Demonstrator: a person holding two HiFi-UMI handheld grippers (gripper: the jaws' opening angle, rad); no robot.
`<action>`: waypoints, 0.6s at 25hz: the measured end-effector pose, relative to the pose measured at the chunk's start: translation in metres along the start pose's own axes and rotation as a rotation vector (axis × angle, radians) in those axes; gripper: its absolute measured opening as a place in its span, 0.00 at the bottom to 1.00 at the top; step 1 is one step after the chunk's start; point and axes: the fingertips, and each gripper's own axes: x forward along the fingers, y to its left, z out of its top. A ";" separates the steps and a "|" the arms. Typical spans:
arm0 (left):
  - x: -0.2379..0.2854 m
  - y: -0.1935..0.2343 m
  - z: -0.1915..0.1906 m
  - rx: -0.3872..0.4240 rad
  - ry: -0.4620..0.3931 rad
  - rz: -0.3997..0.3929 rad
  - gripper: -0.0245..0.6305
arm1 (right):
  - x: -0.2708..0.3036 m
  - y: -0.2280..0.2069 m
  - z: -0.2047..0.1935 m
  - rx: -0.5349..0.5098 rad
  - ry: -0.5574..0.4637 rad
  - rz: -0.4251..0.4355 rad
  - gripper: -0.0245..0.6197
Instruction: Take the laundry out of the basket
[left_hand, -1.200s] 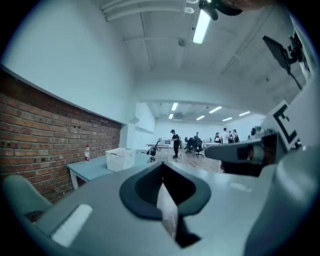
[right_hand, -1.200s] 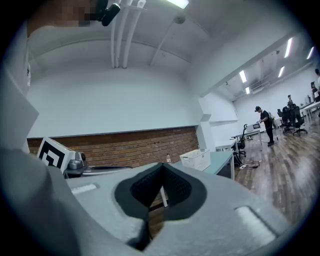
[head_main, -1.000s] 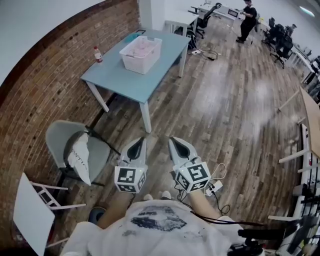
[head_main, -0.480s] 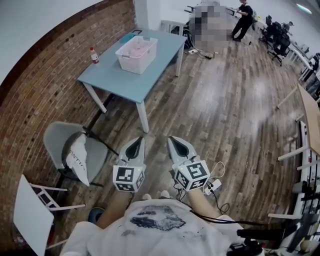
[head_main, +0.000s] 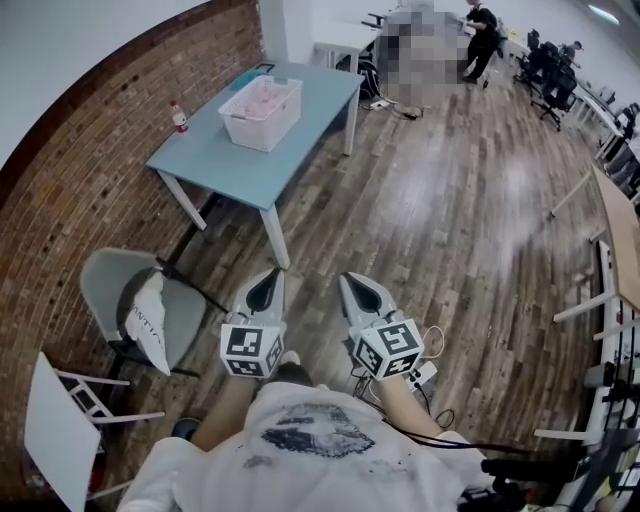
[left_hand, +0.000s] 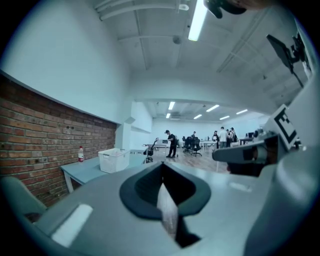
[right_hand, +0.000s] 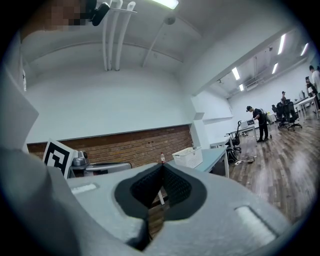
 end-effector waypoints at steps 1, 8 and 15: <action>0.005 0.001 0.000 0.001 -0.001 -0.002 0.02 | 0.002 -0.004 0.001 -0.002 -0.004 -0.003 0.03; 0.056 0.014 -0.002 -0.008 -0.005 -0.028 0.02 | 0.036 -0.036 0.000 -0.007 0.014 -0.014 0.03; 0.139 0.063 -0.010 -0.031 0.002 -0.035 0.02 | 0.115 -0.082 -0.004 -0.016 0.053 -0.027 0.03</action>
